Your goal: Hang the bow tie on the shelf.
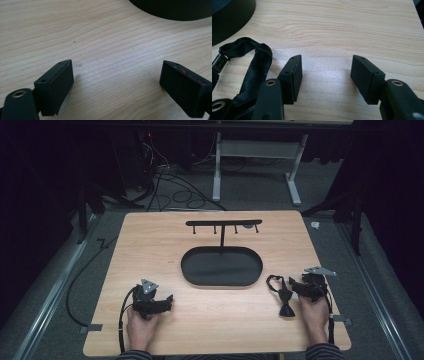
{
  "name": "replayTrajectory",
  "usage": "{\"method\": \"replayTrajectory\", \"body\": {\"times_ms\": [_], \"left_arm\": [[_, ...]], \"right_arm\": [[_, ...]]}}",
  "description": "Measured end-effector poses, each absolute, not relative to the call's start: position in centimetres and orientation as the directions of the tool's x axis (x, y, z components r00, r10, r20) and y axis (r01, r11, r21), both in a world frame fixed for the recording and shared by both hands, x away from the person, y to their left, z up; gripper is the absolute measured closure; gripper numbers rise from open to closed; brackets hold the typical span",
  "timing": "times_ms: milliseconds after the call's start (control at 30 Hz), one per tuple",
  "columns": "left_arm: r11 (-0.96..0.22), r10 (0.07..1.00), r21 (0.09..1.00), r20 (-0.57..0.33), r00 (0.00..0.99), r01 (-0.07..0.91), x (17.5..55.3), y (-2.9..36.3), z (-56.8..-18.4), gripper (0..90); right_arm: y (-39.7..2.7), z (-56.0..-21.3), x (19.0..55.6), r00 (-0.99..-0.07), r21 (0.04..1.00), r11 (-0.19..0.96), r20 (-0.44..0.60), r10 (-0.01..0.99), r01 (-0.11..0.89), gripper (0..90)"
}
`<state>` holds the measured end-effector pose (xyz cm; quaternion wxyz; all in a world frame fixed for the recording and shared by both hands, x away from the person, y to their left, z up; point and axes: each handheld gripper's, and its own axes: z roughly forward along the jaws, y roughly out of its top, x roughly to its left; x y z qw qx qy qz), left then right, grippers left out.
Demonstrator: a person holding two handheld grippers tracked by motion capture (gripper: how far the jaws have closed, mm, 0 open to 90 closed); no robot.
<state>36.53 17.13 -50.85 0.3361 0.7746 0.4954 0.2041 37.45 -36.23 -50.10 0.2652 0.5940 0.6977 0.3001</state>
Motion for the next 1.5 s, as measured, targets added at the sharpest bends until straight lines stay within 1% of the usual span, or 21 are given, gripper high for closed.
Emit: {"method": "replayTrajectory", "body": {"times_ms": [167, 733, 1100, 1267, 1367, 1433, 1500], "left_arm": [[-0.277, 0.907, 0.728, -0.019, 0.422, 0.628, 36.42, 17.18, -50.85, 14.7], [-0.275, 0.907, 0.729, -0.02, 0.421, 0.627, 36.37, 17.19, -50.85, 15.2], [-0.28, 0.905, 0.729, -0.017, 0.426, 0.625, 36.34, 17.18, -50.83, 16.0], [-0.281, 0.904, 0.729, -0.017, 0.427, 0.624, 36.34, 17.19, -50.83, 16.1], [-0.282, 0.904, 0.728, -0.017, 0.428, 0.624, 36.33, 17.18, -50.81, 16.5], [-0.283, 0.903, 0.729, -0.018, 0.43, 0.624, 36.32, 17.19, -50.81, 16.6], [-0.282, 0.903, 0.73, -0.017, 0.429, 0.622, 36.3, 17.17, -50.82, 17.1]], "right_arm": [[-36.18, -50.07, 37.39, -0.152, 0.73, 0.113, -0.013, 0.988, 0.674, 43.1], [-36.15, -50.11, 37.39, -0.153, 0.733, 0.113, -0.012, 0.988, 0.671, 42.2], [-36.3, -50.07, 37.38, -0.167, 0.731, 0.11, 0.006, 0.986, 0.674, 38.4], [-36.28, -50.06, 37.38, -0.168, 0.729, 0.112, 0.004, 0.986, 0.675, 39.3], [-36.5, -49.94, 37.27, -0.159, 0.728, 0.09, 0.026, 0.987, 0.679, 43.8], [-36.68, -49.88, 37.22, -0.156, 0.73, 0.075, 0.044, 0.987, 0.679, 43.5], [-36.99, -49.68, 37.04, -0.16, 0.74, 0.031, 0.104, 0.982, 0.672, 43.4]]}}
